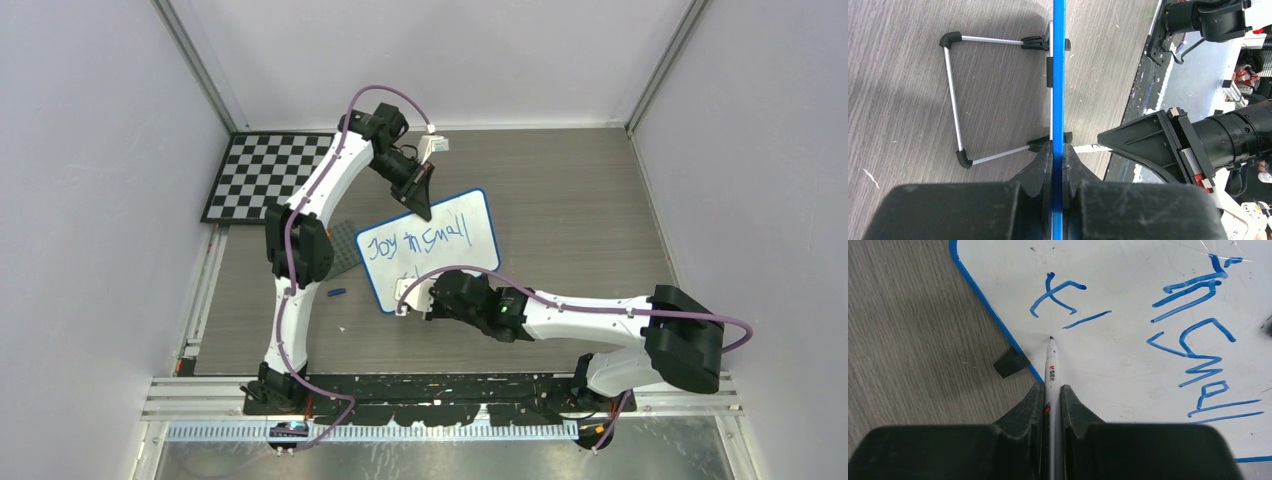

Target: Write a sentence on the whiteboard

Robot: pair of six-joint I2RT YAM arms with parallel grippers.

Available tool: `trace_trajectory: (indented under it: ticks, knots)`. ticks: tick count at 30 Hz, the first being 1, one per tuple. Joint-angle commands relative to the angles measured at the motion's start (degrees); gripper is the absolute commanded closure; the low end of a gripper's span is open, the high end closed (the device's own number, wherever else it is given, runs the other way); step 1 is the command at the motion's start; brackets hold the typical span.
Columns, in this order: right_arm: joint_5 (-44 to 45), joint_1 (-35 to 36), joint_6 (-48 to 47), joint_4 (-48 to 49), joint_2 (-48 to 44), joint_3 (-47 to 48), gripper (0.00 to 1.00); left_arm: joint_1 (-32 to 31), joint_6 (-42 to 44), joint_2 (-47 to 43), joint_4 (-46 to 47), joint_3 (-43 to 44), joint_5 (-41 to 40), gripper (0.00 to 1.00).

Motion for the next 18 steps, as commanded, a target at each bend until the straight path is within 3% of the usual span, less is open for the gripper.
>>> trace_trajectory:
  ticks: [1, 18]
  knots:
    - [0.43, -0.04, 1.56, 1.93, -1.62, 1.89, 1.0, -3.56, 0.44, 2.67, -3.2, -3.18, -4.18, 1.0]
    - [6.16, -0.35, 0.98, 8.48, -0.78, 2.46, 1.0, -3.59, 0.36, 2.79, -3.16, -3.21, -4.34, 1.0]
